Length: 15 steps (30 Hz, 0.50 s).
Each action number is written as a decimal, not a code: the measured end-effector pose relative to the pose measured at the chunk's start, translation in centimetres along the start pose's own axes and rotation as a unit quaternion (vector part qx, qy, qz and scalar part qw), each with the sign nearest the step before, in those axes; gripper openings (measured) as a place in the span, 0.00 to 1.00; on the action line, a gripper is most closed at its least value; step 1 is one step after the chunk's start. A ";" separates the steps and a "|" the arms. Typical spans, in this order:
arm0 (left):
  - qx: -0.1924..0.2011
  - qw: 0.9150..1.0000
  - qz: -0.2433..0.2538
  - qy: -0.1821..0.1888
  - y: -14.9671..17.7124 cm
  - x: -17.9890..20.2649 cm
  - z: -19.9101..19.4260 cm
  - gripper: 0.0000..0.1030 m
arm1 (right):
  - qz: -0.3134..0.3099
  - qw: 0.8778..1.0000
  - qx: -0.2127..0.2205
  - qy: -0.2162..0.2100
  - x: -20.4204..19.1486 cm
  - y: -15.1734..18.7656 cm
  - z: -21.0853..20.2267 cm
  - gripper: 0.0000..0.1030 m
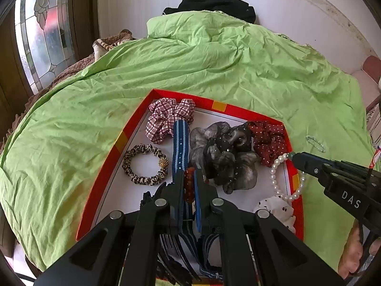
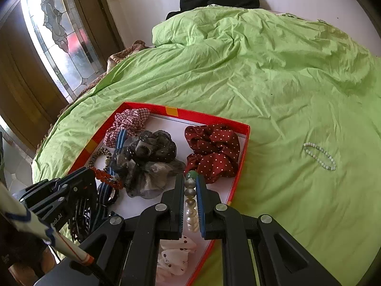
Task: Organize jewelry
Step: 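Lower both bracelets into the tray and open both tools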
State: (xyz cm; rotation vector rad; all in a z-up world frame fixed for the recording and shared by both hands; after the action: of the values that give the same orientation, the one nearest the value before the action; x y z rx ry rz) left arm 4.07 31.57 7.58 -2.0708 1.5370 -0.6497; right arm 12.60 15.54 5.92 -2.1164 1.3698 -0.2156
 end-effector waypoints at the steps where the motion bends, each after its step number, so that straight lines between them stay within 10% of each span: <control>1: -0.001 1.000 0.001 -0.002 0.0 0.0 0.2 0.07 | 0.000 1.000 -0.001 0.000 0.0 0.0 0.1 0.10; 15: -0.013 1.000 -0.004 -0.025 0.3 -0.9 1.8 0.07 | -0.001 1.000 -0.019 -0.003 0.1 0.9 2.3 0.10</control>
State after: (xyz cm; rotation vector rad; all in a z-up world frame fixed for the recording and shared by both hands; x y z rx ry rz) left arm 4.75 32.58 5.88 -2.0973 1.5185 -0.5799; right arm 12.94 16.06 3.56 -2.1490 1.3784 -0.1858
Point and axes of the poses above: each gripper's, at about its wrist camera, not at the fingertips, and z roughly the way its jaws point, x to its right, y to its underside, the point moved 2 cm from there along z, roughly the way its jaws point
